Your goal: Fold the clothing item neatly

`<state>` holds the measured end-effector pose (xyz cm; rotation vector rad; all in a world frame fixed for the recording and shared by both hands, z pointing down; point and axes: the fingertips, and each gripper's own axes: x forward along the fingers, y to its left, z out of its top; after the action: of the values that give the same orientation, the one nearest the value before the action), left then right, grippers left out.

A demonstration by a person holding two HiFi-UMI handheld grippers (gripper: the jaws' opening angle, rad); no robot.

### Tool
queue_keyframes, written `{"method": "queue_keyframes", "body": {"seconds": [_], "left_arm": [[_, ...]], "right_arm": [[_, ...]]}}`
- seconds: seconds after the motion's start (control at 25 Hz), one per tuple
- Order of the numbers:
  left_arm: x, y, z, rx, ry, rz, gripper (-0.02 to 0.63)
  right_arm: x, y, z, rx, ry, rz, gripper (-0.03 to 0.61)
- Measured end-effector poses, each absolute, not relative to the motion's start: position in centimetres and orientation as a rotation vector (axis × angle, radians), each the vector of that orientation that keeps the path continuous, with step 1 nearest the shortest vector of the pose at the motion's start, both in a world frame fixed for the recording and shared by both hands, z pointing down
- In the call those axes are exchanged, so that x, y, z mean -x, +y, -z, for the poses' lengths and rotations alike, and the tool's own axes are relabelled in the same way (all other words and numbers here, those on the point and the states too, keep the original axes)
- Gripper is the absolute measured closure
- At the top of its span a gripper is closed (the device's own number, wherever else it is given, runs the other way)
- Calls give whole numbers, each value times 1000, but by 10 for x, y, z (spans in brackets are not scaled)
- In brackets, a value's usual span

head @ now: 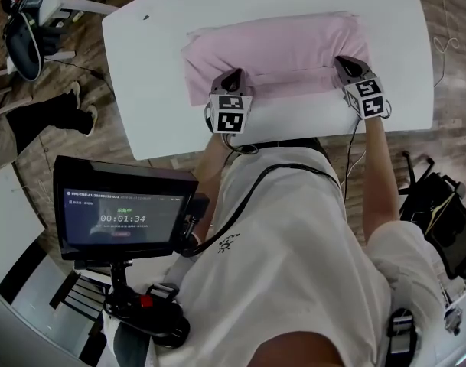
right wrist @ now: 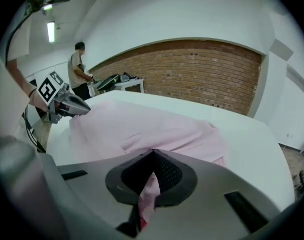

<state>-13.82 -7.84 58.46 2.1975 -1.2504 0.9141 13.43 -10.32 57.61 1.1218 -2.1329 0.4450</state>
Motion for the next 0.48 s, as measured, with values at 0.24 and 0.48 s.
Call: {"method": "queue_keyframes", "body": {"seconds": [0.24, 0.48], "left_arm": [[137, -77, -603, -2196, -1200, -1027, 612], [116, -76, -557, -2254, -1194, -886, 612]], "right_arm": [[-149, -99, -601, -1109, -2046, -497, 575], [-118, -96, -548, -1150, -2194, -419, 575]]}}
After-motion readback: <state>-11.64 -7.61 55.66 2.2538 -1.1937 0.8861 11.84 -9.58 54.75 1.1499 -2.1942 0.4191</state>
